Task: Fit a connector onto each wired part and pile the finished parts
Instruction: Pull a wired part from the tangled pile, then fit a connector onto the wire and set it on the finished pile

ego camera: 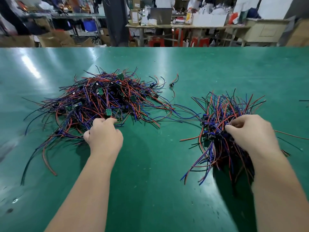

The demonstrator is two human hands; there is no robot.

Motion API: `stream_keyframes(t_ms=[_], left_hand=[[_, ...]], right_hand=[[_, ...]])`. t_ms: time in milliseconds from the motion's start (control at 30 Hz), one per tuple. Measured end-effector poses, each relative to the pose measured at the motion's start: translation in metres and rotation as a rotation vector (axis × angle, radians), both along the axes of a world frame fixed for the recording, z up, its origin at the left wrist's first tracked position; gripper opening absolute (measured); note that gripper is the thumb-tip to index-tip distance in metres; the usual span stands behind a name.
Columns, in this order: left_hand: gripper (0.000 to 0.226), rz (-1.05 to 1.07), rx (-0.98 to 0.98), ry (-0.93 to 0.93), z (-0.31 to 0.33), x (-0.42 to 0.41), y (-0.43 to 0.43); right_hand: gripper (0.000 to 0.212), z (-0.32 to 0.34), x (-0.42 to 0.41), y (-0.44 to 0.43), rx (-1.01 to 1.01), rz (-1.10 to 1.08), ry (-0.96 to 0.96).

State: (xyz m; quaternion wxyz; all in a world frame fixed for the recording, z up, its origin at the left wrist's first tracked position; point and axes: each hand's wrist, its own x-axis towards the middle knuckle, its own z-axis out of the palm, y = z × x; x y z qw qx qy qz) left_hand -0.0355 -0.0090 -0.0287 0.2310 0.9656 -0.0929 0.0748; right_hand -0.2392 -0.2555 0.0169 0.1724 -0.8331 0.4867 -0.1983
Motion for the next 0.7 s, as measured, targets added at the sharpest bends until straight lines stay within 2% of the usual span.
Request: stream_keyframes(t_ms=[167, 300, 367, 433, 467, 533, 633, 700], left_hand=[[0.022, 0.057, -0.223, -0.145, 0.008, -0.002, 0.002], [0.026, 0.099, -0.522, -0.169, 0.016, -0.007, -0.002], [0.029, 0.014, -0.735, -0.235, 0.023, -0.013, -0.004], [0.026, -0.143, -0.839, -0.357, 0.029, -0.023, -0.007], [0.024, -0.241, -0.833, -0.431, 0.031, -0.030, -0.009], [0.023, -0.460, -0.768, -0.522, 0.031, -0.048, -0.017], [0.021, -0.773, -0.670, -0.495, 0.026, -0.078, -0.030], [0.016, -0.929, -0.619, -0.434, 0.022, -0.093, -0.038]], right_hand=[[0.014, -0.001, 0.011, 0.014, -0.054, 0.107, -0.159], [0.013, -0.004, 0.015, 0.019, -0.064, 0.176, -0.216], [0.013, -0.004, 0.017, 0.020, -0.074, 0.197, -0.267], [0.012, -0.003, 0.019, 0.024, -0.024, 0.226, -0.348], [0.011, -0.003, 0.022, 0.026, 0.054, 0.253, -0.414], [0.010, -0.002, 0.028, 0.034, 0.341, 0.345, -0.583], [0.029, 0.002, 0.033, 0.052, 0.814, 0.563, -0.786], [0.042, 0.003, 0.033, 0.058, 0.917, 0.710, -0.819]])
